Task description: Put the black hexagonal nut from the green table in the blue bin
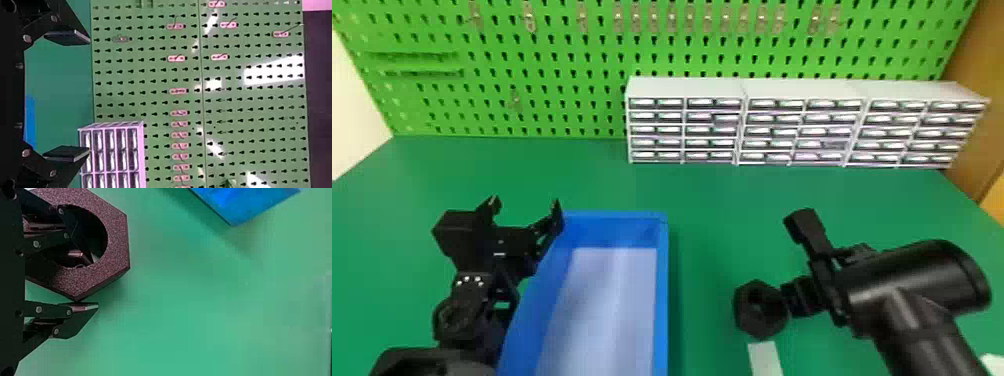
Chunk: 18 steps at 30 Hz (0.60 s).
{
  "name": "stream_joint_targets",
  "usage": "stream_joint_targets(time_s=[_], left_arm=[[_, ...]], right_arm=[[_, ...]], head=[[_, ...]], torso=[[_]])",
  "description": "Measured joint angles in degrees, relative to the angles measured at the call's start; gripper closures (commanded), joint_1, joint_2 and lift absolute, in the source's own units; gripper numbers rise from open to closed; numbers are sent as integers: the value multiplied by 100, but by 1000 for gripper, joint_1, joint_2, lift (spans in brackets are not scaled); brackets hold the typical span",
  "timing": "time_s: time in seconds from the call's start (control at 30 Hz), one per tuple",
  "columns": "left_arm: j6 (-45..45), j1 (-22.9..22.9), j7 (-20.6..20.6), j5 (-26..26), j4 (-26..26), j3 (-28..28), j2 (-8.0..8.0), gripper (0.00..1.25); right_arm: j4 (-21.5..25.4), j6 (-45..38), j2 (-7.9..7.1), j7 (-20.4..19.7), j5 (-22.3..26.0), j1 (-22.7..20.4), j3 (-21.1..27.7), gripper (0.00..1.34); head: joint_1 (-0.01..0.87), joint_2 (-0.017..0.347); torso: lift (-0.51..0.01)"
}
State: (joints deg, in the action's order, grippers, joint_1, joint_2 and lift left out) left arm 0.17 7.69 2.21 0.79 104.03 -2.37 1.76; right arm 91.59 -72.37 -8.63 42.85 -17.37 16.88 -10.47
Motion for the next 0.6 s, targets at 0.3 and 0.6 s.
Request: stream_joint_targets(time_s=[0.3,0.6], left_arm=[[0,-4,0,0,-21,39,-1,282],[0,-4,-1,-8,-24,46,-1,282]], right_arm=[[483,30,15,4,-29,-45,432,886],[887,98,24,4,-38,-121,674,886]], head=[[657,57],[657,57]], torso=[[-95],[-95]])
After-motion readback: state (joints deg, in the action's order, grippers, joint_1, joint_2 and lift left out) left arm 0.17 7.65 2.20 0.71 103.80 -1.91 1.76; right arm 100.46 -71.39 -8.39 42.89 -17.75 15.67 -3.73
